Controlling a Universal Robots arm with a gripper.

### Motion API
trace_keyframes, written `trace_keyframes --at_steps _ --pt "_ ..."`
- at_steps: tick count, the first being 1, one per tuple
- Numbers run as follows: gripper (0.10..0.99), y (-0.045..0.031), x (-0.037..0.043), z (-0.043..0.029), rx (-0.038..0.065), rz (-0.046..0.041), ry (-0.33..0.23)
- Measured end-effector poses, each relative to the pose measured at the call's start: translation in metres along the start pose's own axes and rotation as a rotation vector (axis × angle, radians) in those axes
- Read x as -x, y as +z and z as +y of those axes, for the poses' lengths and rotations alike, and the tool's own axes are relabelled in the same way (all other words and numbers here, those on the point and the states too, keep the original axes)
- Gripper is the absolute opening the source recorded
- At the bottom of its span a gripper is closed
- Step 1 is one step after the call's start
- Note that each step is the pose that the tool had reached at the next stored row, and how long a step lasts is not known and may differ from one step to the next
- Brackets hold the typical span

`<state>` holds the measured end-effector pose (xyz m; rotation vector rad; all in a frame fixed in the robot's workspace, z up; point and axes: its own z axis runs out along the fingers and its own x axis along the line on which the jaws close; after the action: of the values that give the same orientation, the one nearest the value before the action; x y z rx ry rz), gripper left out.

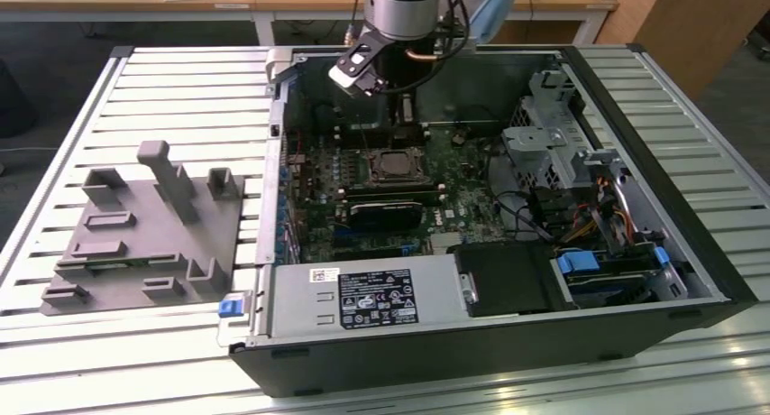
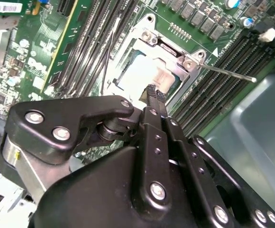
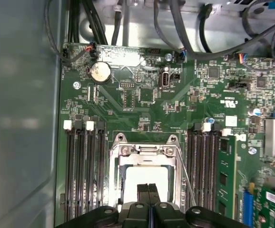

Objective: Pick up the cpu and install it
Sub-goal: 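Install the first cpu locking lever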

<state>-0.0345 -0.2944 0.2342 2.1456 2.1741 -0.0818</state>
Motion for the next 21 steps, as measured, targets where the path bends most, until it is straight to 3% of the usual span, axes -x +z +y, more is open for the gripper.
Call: trace_keyframes --at_steps 14,17,21 --pt "0.106 -0.0353 0.0035 0.0008 0.000 0.0000 0.000" --pt "0.106 -0.0366 0.0036 0.0008 0.001 0.0004 -0.013" --pt "0.106 -0.0366 0.0036 0.0008 0.008 0.0018 -0.084"
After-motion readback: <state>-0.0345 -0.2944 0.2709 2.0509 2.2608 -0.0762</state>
